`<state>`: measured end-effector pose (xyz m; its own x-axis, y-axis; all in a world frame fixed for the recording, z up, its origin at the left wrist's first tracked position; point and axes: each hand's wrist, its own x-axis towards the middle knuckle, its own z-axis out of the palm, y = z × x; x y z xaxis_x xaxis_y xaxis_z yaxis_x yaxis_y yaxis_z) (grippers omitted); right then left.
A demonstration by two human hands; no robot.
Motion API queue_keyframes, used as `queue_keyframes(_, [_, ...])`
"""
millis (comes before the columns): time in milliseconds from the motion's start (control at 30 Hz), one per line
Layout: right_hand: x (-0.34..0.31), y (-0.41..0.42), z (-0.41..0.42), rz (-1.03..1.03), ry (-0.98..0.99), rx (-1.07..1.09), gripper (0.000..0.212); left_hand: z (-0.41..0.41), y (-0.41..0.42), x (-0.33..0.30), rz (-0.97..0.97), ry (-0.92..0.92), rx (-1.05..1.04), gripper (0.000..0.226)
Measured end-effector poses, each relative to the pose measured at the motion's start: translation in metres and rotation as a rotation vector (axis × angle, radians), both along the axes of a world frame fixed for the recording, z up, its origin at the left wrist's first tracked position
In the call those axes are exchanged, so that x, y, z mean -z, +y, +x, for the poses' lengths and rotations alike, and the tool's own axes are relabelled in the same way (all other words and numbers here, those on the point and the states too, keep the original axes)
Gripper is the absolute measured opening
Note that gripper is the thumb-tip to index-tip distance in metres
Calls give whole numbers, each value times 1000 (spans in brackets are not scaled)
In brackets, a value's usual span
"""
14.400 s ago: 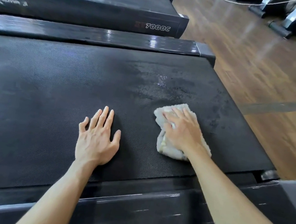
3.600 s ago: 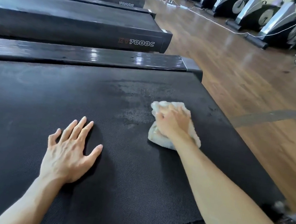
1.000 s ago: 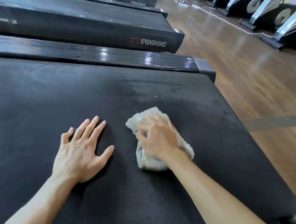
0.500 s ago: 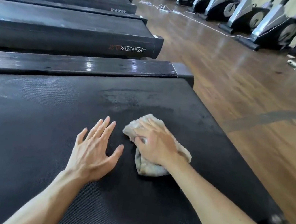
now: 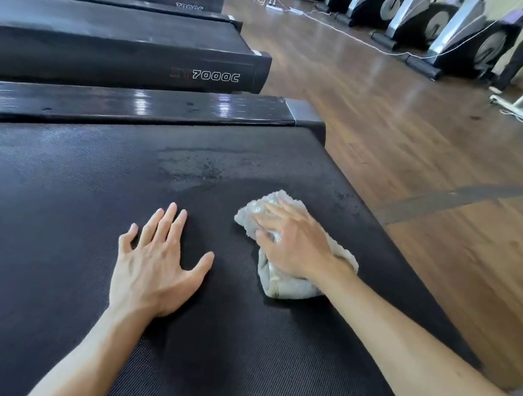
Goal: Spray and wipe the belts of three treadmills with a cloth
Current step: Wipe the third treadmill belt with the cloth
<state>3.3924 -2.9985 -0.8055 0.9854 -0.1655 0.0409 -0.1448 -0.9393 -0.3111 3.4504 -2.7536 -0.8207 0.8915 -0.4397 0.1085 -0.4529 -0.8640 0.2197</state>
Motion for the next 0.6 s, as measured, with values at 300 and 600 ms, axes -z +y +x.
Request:
queue_keyframes(300, [-7,-52,36,-131,-14,286,49,0,-2,0,19,-6,-4,98])
queue_keyframes(600, [-4,-50,-44,-38,-2,88,58,0,0,1,3,-16,3,98])
